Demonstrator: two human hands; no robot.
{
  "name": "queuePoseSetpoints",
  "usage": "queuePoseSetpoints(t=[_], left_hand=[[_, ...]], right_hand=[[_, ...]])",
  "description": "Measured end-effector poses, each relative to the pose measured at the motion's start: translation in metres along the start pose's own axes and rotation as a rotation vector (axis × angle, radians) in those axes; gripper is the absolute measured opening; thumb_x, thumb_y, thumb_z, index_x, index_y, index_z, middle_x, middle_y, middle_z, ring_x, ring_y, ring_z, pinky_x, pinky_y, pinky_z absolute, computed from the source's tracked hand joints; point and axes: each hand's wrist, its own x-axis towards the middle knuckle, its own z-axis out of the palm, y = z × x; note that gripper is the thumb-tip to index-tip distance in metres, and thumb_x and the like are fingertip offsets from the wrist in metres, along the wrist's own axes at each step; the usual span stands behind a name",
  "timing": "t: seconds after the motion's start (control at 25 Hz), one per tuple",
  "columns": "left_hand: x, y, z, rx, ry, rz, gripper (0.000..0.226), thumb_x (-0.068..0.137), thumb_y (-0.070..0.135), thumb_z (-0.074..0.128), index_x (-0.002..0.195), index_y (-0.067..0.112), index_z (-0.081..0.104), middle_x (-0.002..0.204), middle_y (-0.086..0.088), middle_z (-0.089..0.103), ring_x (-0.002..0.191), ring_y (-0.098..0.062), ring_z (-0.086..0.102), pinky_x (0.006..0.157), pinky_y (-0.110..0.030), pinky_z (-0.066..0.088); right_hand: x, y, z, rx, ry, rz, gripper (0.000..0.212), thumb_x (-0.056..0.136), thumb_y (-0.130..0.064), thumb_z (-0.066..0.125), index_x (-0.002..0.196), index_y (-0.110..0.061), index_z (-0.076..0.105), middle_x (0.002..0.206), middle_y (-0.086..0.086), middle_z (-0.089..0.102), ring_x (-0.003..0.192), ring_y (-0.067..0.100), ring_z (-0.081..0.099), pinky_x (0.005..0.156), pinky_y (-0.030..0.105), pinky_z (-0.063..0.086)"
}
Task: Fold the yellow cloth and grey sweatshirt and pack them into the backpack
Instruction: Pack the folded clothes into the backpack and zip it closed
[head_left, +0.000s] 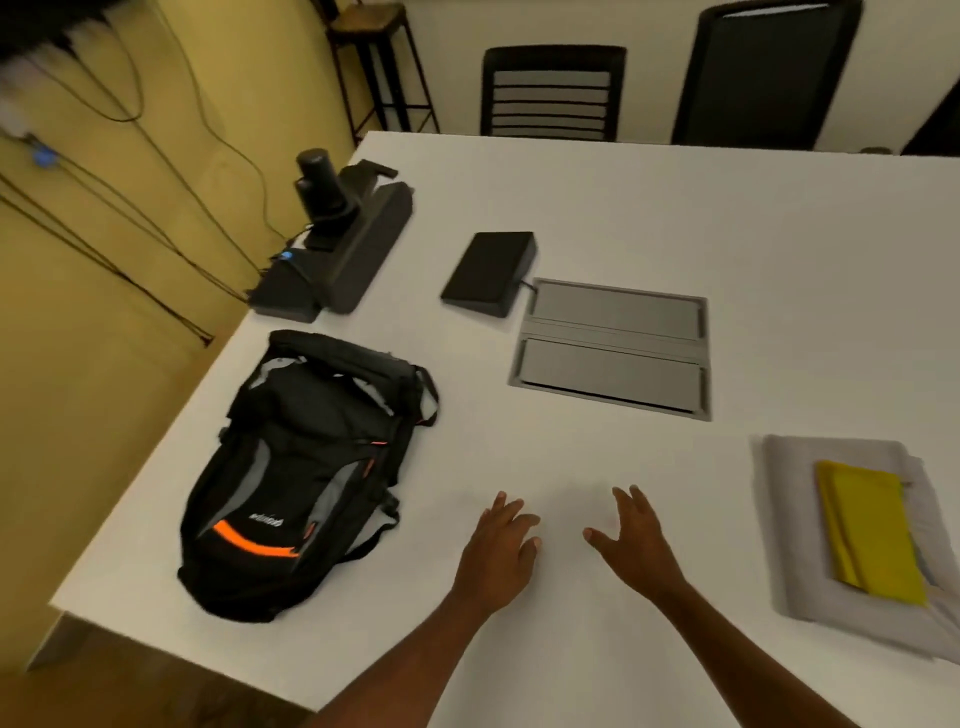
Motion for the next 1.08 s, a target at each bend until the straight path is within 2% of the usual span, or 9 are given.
queuePoseSetpoints(t=[0.12, 0.24, 0.44, 0.56, 0.68, 0.8, 0.92, 0.96, 1.08], left_hand=[[-0.018, -0.056, -0.050, -0.037, 0.124, -0.077, 0.039, 0.110, 0.031, 0.056, 0.147, 0.022, 0.063, 0.165, 0.000, 0.047, 0.164, -0.019, 0.022, 0.131, -0.043, 0.029], [-0.036, -0.114, -0.100, -0.014, 0.262, -0.168, 0.037, 0.105, 0.027, 0.056, 0.138, 0.018, 0.070, 0.157, -0.008, 0.057, 0.160, -0.029, 0.034, 0.131, -0.049, 0.028], [-0.073, -0.191, -0.189, 0.164, 0.548, -0.446, 0.046, 0.099, 0.019, 0.068, 0.144, 0.012, 0.063, 0.168, -0.021, 0.039, 0.163, -0.042, 0.020, 0.127, -0.061, 0.019], [-0.089, -0.238, -0.233, 0.086, 0.576, -0.765, 0.061, 0.100, 0.017, 0.068, 0.157, 0.005, 0.048, 0.172, -0.026, 0.027, 0.162, -0.047, 0.017, 0.126, -0.067, 0.023], [-0.098, -0.283, -0.252, -0.143, 0.560, -0.887, 0.065, 0.105, 0.015, 0.061, 0.164, 0.006, 0.036, 0.175, -0.023, 0.018, 0.156, -0.050, 0.030, 0.124, -0.064, 0.036], [-0.101, -0.296, -0.258, -0.328, 0.585, -0.931, 0.063, 0.105, 0.015, 0.060, 0.163, 0.009, 0.036, 0.164, -0.023, 0.041, 0.147, -0.050, 0.045, 0.120, -0.061, 0.043], [-0.101, -0.287, -0.265, -0.371, 0.613, -1.013, 0.061, 0.107, 0.024, 0.062, 0.162, 0.009, 0.039, 0.157, -0.023, 0.053, 0.143, -0.049, 0.051, 0.118, -0.060, 0.044], [-0.102, -0.284, -0.266, -0.370, 0.613, -1.014, 0.058, 0.108, 0.028, 0.062, 0.160, 0.010, 0.045, 0.153, -0.022, 0.057, 0.140, -0.048, 0.054, 0.116, -0.060, 0.046], [-0.105, -0.275, -0.257, -0.402, 0.604, -0.985, 0.040, 0.107, 0.033, 0.062, 0.140, 0.010, 0.066, 0.135, -0.017, 0.070, 0.124, -0.042, 0.065, 0.106, -0.054, 0.055]], right_hand=[[0.006, -0.066, 0.041, 0.115, -0.092, 0.028, 0.096, 0.096, -0.051, 0.072, 0.168, -0.016, 0.020, 0.178, 0.006, 0.007, 0.164, 0.023, 0.010, 0.130, 0.044, 0.023], [0.010, -0.130, 0.079, 0.126, -0.157, -0.019, 0.096, 0.097, -0.051, 0.071, 0.169, -0.016, 0.019, 0.178, 0.006, 0.010, 0.164, 0.023, 0.011, 0.130, 0.042, 0.022], [0.004, -0.224, 0.141, 0.204, -0.278, -0.068, 0.092, 0.096, -0.050, 0.073, 0.167, -0.014, 0.026, 0.172, 0.009, 0.029, 0.158, 0.026, 0.031, 0.127, 0.041, 0.030], [-0.005, -0.264, 0.170, 0.433, -0.327, 0.057, 0.089, 0.094, -0.047, 0.076, 0.164, -0.015, 0.031, 0.165, 0.012, 0.042, 0.147, 0.029, 0.046, 0.118, 0.040, 0.043], [-0.008, -0.287, 0.197, 0.599, -0.389, 0.250, 0.081, 0.094, -0.042, 0.078, 0.158, -0.013, 0.037, 0.153, 0.009, 0.053, 0.139, 0.031, 0.054, 0.114, 0.043, 0.047], [-0.007, -0.293, 0.219, 0.606, -0.435, 0.331, 0.057, 0.092, -0.043, 0.079, 0.130, -0.010, 0.052, 0.129, 0.009, 0.067, 0.117, 0.027, 0.066, 0.102, 0.043, 0.058], [-0.008, -0.295, 0.226, 0.668, -0.453, 0.371, 0.037, 0.098, -0.032, 0.076, 0.124, -0.012, 0.060, 0.124, 0.010, 0.071, 0.108, 0.026, 0.071, 0.076, 0.030, 0.059], [-0.009, -0.294, 0.225, 0.703, -0.450, 0.388, 0.036, 0.098, -0.029, 0.076, 0.126, -0.012, 0.061, 0.125, 0.009, 0.071, 0.110, 0.028, 0.071, 0.073, 0.029, 0.059], [-0.009, -0.281, 0.220, 0.750, -0.393, 0.426, 0.034, 0.097, -0.022, 0.077, 0.127, -0.013, 0.062, 0.123, 0.009, 0.070, 0.115, 0.031, 0.069, 0.083, 0.038, 0.062]])
